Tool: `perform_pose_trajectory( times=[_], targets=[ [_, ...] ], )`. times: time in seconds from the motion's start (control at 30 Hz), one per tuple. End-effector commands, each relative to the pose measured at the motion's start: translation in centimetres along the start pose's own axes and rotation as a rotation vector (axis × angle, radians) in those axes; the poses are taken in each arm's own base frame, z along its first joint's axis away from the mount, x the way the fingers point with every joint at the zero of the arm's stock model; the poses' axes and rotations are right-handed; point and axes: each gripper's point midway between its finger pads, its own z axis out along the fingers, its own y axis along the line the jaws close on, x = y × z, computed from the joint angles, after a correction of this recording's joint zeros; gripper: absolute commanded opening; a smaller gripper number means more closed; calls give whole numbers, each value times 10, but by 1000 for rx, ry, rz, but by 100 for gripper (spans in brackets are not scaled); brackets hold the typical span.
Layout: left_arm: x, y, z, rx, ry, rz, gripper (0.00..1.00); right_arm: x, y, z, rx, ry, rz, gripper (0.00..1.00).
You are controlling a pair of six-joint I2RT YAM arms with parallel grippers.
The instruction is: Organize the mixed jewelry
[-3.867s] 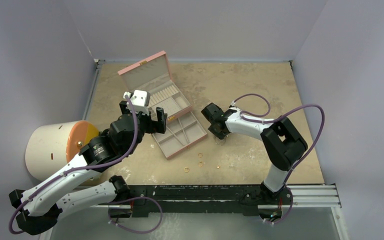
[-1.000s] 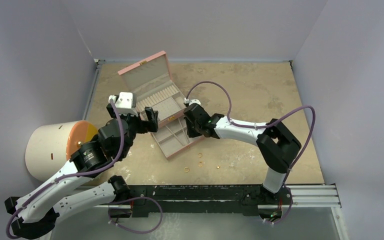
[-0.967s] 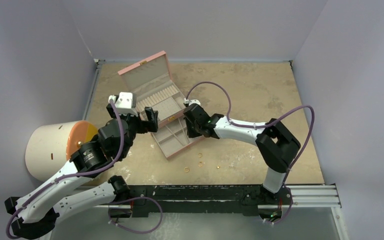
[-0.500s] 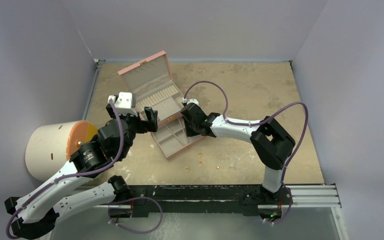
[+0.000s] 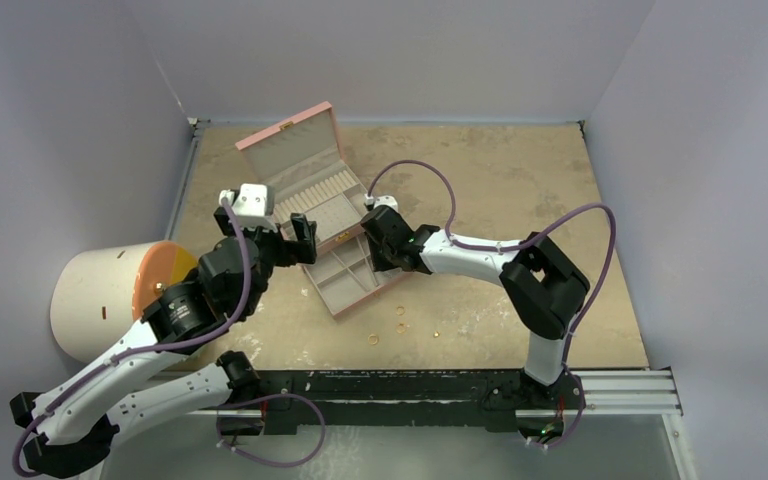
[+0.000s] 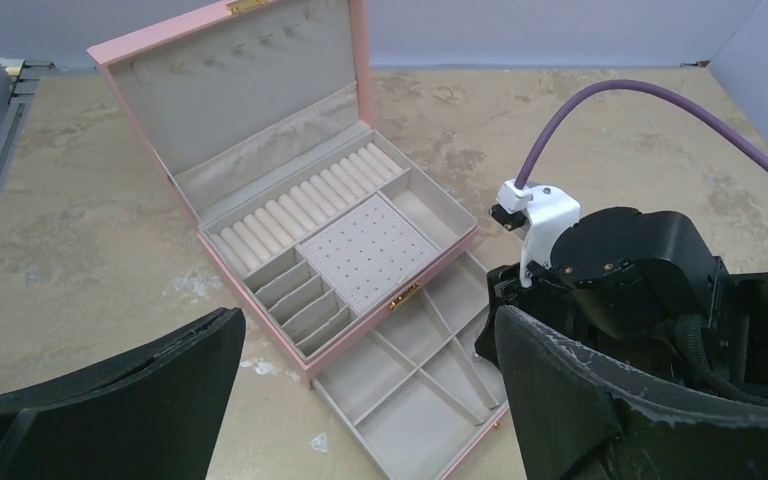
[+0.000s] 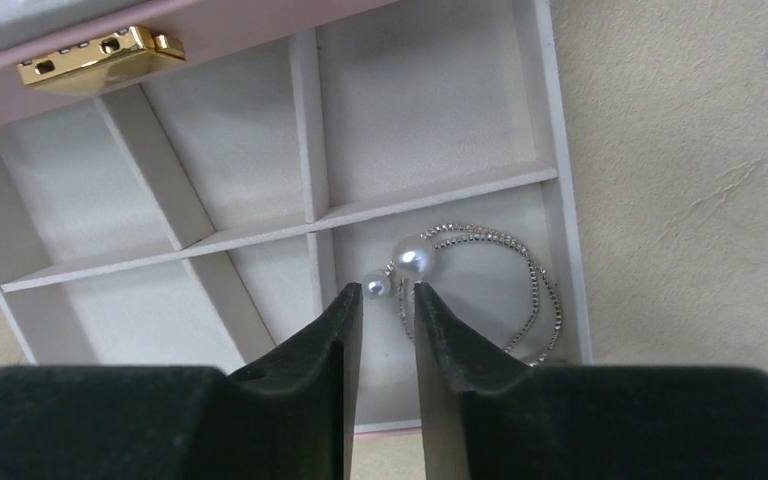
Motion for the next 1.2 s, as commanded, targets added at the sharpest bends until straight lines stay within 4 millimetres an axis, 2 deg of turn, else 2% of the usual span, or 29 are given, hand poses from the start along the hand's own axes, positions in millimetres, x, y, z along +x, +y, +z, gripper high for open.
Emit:
perform_pose_trajectory(
  times=[0.0, 0.17, 0.27, 0.47, 0.8, 0.93, 1.07, 1.17],
  targets=[
    [-5, -1, 3, -10, -22, -9, 95, -16, -2, -11, 11, -56, -6, 31],
    [-4, 1, 4, -27, -23, -15, 96, -17, -4, -21, 8, -65, -3, 35],
    [-5, 5, 4, -50, -35, -31, 99, -19, -6, -32, -5, -79, -5, 38],
    [-5, 9, 3, -68, -48, -40, 99, -18, -2, -58, -95, -109, -53, 44],
    [-4, 11, 5, -77, -45, -23, 98, -29, 5, -119, -283, -292, -86, 49],
    [-3, 11, 6, -77, -41, -18, 97, -32, -6, -140, -299, -397, -77, 50],
    [-3, 10, 6, -75, -37, -14, 96, -20, -1, -154, -395, -448, -142, 53],
    [-3, 9, 6, -71, -36, -11, 96, -4, -2, -148, -418, -432, -175, 54]
  ],
)
